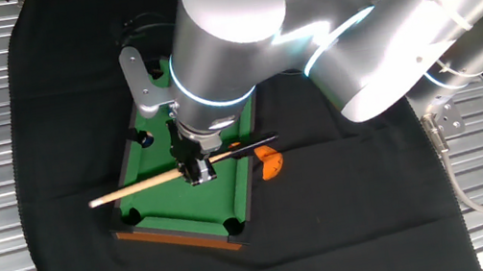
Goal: Hit the pool ball
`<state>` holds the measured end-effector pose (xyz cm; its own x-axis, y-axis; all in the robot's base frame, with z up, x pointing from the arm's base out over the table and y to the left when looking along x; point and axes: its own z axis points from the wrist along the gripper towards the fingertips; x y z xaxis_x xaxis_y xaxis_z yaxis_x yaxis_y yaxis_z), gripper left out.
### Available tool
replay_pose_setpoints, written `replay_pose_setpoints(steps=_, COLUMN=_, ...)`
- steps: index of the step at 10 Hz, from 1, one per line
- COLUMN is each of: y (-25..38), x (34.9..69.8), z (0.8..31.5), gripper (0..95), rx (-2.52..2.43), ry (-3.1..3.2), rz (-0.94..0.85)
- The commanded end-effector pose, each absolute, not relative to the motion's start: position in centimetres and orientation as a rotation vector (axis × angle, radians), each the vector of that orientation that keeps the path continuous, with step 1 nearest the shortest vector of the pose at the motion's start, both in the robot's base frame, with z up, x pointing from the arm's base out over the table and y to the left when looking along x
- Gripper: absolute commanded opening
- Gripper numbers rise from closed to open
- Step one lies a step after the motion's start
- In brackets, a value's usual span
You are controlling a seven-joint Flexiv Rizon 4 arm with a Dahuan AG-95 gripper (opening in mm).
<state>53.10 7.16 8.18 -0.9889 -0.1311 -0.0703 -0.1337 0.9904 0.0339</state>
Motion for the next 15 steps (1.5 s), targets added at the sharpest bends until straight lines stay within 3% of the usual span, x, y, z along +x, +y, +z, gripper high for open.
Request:
replay_pose_setpoints(steps=1, y=6.9, x=52.4, z=8.4, gripper=0.0, rx=-0.226, ry=3.064, rz=0.056)
replay_pose_setpoints(steps=6, y=6.2, x=51.1, z=10.1, gripper=0.0, rx=-0.278, ry=3.066, rz=0.049)
replay_pose_setpoints(steps=15, y=3.9, x=47.6, z=10.2, gripper=0.0, rx=-0.398, ry=3.076, rz=0.053)
